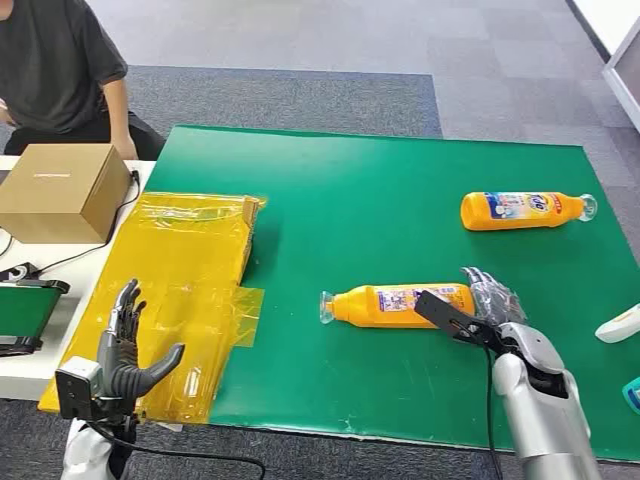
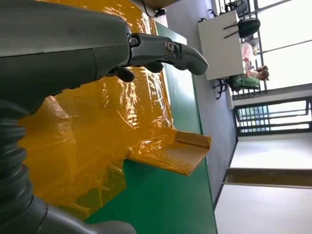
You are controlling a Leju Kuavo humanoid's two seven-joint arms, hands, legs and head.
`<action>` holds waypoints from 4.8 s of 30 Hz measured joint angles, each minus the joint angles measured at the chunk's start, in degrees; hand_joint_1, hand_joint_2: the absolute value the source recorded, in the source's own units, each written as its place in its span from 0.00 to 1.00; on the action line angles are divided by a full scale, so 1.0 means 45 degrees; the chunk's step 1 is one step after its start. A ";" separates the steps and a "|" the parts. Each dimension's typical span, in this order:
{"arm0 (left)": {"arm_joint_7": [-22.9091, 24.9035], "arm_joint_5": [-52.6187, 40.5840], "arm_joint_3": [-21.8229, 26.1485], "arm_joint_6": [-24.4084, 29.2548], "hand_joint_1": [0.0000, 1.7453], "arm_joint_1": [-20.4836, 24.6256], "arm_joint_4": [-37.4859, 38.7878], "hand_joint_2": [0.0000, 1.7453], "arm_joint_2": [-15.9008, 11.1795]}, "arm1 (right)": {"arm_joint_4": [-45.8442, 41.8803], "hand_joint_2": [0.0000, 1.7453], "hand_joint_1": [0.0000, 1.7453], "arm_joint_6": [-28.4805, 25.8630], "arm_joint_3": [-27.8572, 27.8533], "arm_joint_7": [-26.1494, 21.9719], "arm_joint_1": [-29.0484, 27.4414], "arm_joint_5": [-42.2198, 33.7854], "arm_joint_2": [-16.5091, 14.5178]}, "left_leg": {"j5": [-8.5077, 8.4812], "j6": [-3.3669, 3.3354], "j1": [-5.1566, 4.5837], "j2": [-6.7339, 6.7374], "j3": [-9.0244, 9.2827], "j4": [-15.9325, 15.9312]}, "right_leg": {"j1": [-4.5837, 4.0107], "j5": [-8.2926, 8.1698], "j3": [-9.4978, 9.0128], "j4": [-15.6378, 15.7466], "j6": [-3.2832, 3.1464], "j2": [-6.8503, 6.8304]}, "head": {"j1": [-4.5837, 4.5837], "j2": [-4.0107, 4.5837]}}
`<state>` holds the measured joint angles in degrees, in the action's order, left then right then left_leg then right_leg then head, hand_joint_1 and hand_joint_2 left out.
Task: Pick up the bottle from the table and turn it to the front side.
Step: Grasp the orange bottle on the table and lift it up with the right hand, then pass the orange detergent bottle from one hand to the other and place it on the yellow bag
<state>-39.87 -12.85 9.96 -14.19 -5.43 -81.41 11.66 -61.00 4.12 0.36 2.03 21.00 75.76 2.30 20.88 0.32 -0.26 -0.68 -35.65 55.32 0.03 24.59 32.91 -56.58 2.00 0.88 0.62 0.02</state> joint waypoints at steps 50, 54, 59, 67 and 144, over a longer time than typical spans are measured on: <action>-0.0002 0.1614 -0.2335 -0.3337 0.00 0.1135 0.1979 1.00 -0.0805 | -0.1259 1.00 1.00 -0.1716 0.5756 -0.3610 -0.1583 -0.5882 -0.3751 | -0.0002 0.0011 0.0009 0.0001 -0.0003 -0.0002 | -0.0008 0.0012 0.0007 -0.0003 -0.0017 -0.0001 | 0.0005 -0.0002; -0.0005 0.1998 -0.2654 -0.4111 0.00 0.1381 0.1933 1.00 -0.0888 | -0.0253 1.00 1.00 -0.2146 0.6368 -0.3861 -0.1310 -0.6267 -0.3807 | -0.0006 0.0015 0.0010 0.0000 -0.0001 -0.0002 | -0.0009 0.0009 0.0007 -0.0003 -0.0017 0.0000 | 0.0004 -0.0001; -0.0036 0.2425 -0.3169 -0.5282 0.00 0.1480 0.1416 1.00 -0.1064 | 0.0946 1.00 1.00 -0.2317 0.6738 -0.4002 -0.0847 -0.6820 -0.3935 | -0.0011 0.0018 0.0012 -0.0002 -0.0001 -0.0002 | -0.0010 0.0006 0.0006 -0.0004 -0.0020 -0.0002 | 0.0002 -0.0001; -0.0030 0.2464 -0.4478 -0.6330 0.00 0.1461 -0.0107 1.00 -0.1541 | 0.2618 1.00 1.00 -0.2528 0.6789 -0.3871 0.0088 -0.7240 -0.4260 | -0.0011 0.0019 0.0011 0.0003 -0.0001 -0.0002 | -0.0010 -0.0002 0.0009 -0.0004 -0.0030 0.0001 | 0.0004 0.0000; 0.4538 -0.9476 -0.4079 0.3195 0.00 0.3169 0.2910 1.00 -0.3705 | -0.1304 1.00 0.00 -0.2148 0.3052 -0.3783 -0.2690 -0.5022 -0.3704 | -0.0014 0.0039 0.0015 0.0007 0.0023 -0.0009 | -0.0016 0.0002 -0.0006 -0.0007 -0.0040 0.0007 | 0.0005 -0.0001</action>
<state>-19.45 -55.49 -8.40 0.19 8.83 -68.31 -5.01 -66.87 -5.55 14.09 -14.99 8.89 53.16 -14.37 20.82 0.50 -0.20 -0.65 -35.55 55.28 -0.05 24.59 32.89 -56.62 1.82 0.91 0.64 0.02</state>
